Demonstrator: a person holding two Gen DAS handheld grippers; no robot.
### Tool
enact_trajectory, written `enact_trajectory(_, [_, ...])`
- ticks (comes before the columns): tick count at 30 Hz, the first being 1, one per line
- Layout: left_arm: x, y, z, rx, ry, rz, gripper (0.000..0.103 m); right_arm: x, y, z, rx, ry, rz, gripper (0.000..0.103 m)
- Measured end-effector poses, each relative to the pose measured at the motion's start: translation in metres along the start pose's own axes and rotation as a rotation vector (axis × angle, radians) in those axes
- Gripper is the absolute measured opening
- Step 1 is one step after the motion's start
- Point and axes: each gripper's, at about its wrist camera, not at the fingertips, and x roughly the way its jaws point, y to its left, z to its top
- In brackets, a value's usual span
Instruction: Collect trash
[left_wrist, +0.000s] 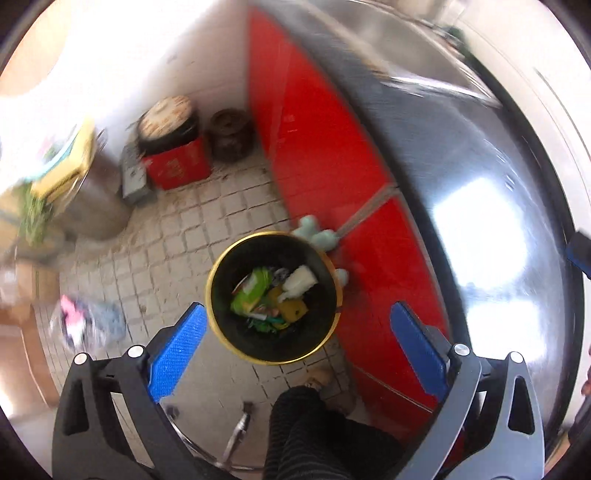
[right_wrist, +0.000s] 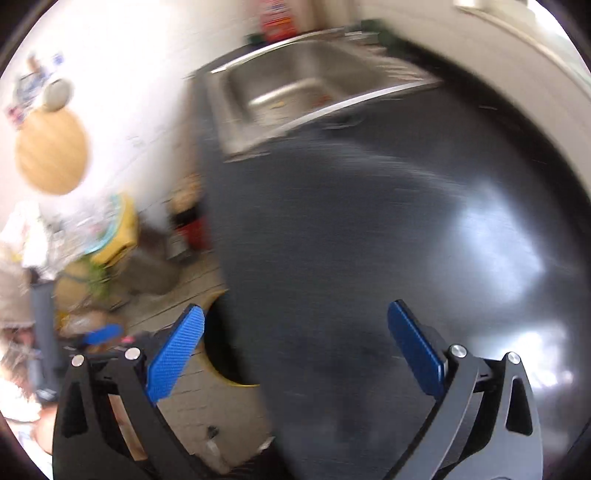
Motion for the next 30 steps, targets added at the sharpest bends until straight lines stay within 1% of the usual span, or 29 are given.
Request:
enact_trajectory(1, [-0.002,-0.021,0.005,0.056,-0.013,-0.004,0.096,-0.012,-0.031,-0.010,0.029,-0.022,-0.068,0.096])
enact_trajectory(3, [-0.006,-0.055,0.013,0.139,-0.039,-0.015,0.096,-0.030,-0.075,-0.029,0.095,-0.039,-0.145,0.096])
enact_trajectory(4, [-0.007,-0.080,0.016,0.192,-0.049,-0.028,0.096,-0.043,-0.104,-0.044,0.154,-0.051,-0.187,0.096])
enact_trajectory(6, [-0.009,-0.120,0.020,0.273,-0.059,-0.050,0.096,-0.066,-0.149,-0.073,0.250,-0.070,-0.243,0.096])
enact_trajectory(8, [-0.011,-0.167,0.018,0.367,-0.070,-0.076,0.096,-0.085,-0.188,-0.104,0.360,-0.087,-0.288,0.096])
enact_trajectory(9, [-0.012,-0.196,0.014,0.425,-0.075,-0.098,0.096,-0.092,-0.202,-0.118,0.404,-0.092,-0.297,0.096])
enact_trajectory(10, [-0.013,-0.215,0.010,0.464,-0.075,-0.114,0.096,-0.101,-0.217,-0.133,0.458,-0.097,-0.307,0.096])
enact_trajectory(12, [-0.011,-0.264,-0.003,0.563,-0.057,-0.152,0.096,-0.118,-0.247,-0.171,0.564,-0.106,-0.334,0.096])
enact_trajectory(14, [-0.007,-0.304,-0.020,0.654,-0.029,-0.172,0.096,-0.135,-0.270,-0.205,0.652,-0.110,-0.361,0.096])
enact_trajectory(16, [-0.004,-0.337,-0.040,0.741,-0.013,-0.183,0.096,-0.153,-0.290,-0.243,0.739,-0.115,-0.391,0.096])
enact_trajectory(18, [-0.003,-0.371,-0.063,0.827,-0.004,-0.192,0.096,-0.165,-0.296,-0.270,0.797,-0.122,-0.413,0.096])
enact_trajectory(19, [-0.004,-0.380,-0.072,0.854,-0.001,-0.196,0.096,-0.172,-0.302,-0.288,0.835,-0.122,-0.429,0.096])
enact_trajectory(23, [-0.003,-0.430,-0.110,0.955,0.017,-0.219,0.096,-0.186,-0.310,-0.337,0.918,-0.112,-0.451,0.096])
enact_trajectory(26, [-0.003,-0.454,-0.133,1.007,0.030,-0.235,0.096,-0.193,-0.316,-0.363,0.966,-0.103,-0.453,0.096])
enact_trajectory(29, [-0.007,-0.470,-0.156,1.058,0.011,-0.235,0.096,-0.200,-0.322,-0.389,1.012,-0.097,-0.443,0.096])
enact_trajectory(30, [-0.006,-0.475,-0.162,1.073,0.016,-0.235,0.096,-0.201,-0.323,-0.394,1.024,-0.096,-0.442,0.096])
